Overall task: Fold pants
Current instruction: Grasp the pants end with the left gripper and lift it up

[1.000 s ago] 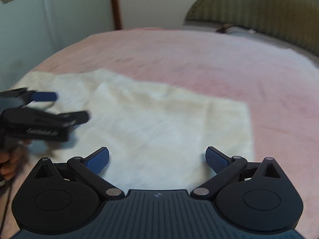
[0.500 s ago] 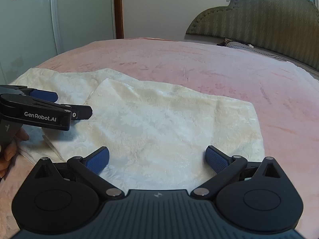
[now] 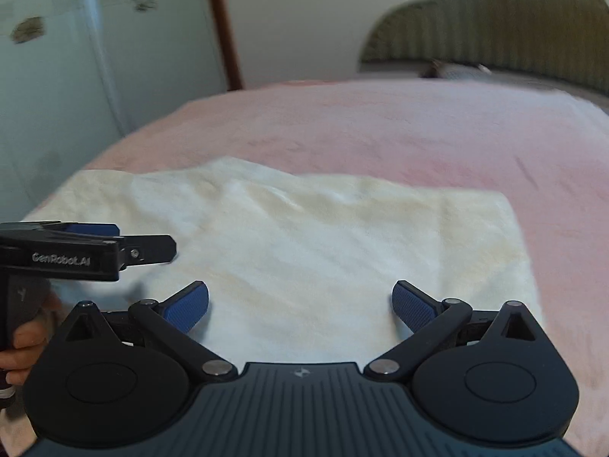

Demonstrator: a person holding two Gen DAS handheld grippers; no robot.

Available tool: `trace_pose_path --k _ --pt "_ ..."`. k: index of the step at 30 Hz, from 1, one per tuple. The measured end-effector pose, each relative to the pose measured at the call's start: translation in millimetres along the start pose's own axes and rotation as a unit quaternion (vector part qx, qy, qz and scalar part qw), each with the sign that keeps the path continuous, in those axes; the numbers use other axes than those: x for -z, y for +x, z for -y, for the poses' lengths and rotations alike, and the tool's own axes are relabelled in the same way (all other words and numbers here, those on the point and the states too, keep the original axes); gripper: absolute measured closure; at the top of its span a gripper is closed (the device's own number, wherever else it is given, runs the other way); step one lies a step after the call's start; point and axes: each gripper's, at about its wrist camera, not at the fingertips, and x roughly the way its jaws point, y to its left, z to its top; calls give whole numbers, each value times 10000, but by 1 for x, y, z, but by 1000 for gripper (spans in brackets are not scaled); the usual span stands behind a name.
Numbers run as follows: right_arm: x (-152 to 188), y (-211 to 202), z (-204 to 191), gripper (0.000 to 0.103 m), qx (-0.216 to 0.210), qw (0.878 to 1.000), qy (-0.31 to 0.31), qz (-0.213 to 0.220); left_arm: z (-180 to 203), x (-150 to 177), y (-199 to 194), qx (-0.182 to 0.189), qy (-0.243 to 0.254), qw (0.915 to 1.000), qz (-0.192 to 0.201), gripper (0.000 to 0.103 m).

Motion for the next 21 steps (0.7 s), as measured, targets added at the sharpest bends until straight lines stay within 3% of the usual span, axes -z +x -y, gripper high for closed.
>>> trace_pose_path --k 2,5,9,12,14,16,19,21 --pt "-6 -1 -35 0 31 9967 -775 233 -24 -2 -14 -307 -249 9991 151 1" --pt "-7 0 -94 0 129 9777 -2010 588 -71 -5 -39 -794 -884 9923 346 1" --pt "7 10 -167 0 200 9370 -3359 937 -135 -6 -72 -1577 -1815 9699 395 1" --pt "19 16 -202 0 -121 9175 -3848 993 -172 -6 -97 -2114 -2116 9535 373 1" --pt "23 18 -218 0 -314 9119 -3964 1012 -188 -6 -104 -2281 -2118 9501 218 1" --pt "30 24 -232 0 -326 9032 -4166 977 -202 -2 -106 -2146 -2237 9507 -9 1" --pt "39 40 -249 0 -157 8849 -4566 912 -217 7 -96 -1392 -2762 9501 -408 1" --pt "42 49 -259 0 -100 8770 -4722 889 -222 18 -89 -896 -3083 9451 -617 1"
